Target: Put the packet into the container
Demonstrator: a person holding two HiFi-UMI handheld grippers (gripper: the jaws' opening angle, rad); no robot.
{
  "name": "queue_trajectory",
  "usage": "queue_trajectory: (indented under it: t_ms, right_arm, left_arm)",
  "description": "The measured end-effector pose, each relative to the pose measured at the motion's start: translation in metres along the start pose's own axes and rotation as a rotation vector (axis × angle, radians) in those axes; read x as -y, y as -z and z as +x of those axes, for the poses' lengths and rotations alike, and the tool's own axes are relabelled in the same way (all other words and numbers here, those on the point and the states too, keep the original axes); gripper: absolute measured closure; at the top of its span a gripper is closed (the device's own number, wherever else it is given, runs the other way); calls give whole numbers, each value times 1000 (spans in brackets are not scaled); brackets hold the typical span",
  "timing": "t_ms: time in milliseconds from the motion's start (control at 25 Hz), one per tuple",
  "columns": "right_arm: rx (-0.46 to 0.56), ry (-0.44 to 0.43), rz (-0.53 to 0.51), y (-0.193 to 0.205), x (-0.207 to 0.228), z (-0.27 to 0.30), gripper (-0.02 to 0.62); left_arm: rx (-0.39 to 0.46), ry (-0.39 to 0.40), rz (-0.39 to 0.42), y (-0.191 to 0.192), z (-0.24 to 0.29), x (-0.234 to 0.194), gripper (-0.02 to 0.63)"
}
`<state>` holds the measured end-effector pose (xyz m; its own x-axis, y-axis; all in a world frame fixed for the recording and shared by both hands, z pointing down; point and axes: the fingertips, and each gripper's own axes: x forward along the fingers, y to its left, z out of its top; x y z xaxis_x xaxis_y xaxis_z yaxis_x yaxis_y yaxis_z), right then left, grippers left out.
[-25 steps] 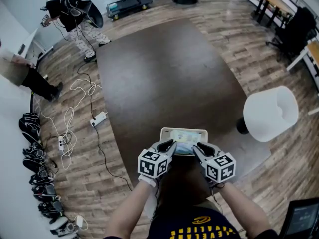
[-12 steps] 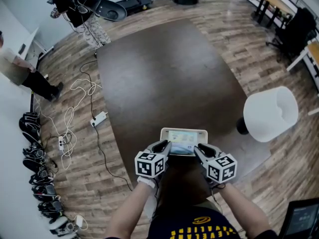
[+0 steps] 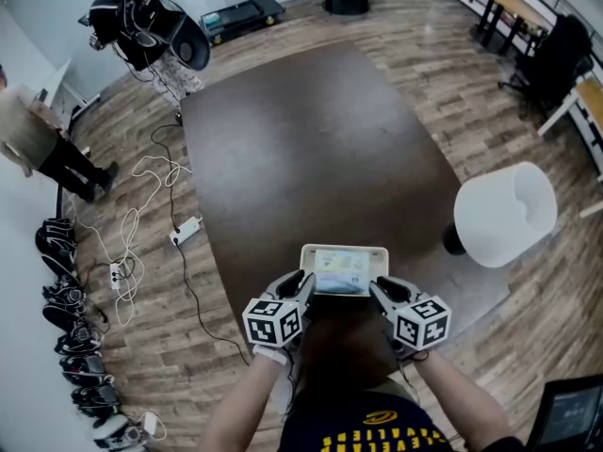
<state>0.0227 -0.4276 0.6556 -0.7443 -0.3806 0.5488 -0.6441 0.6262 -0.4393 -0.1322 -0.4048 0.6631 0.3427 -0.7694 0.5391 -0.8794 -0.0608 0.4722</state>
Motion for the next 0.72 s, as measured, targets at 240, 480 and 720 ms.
queue_trajectory:
  t_ms: [240,480,720]
  right_arm:
    - [15,1,21,-1,-1,-15,505]
    - [50,-15,71,1,-7,-42,505]
    - [118,-21,85,-15,-23,-72,533]
  left_arm:
    - [48,50,-21,-3,-25,24,517]
    - [27,163,-30,22,-45,75,517]
    - [11,307,-20,30,-62,133,517]
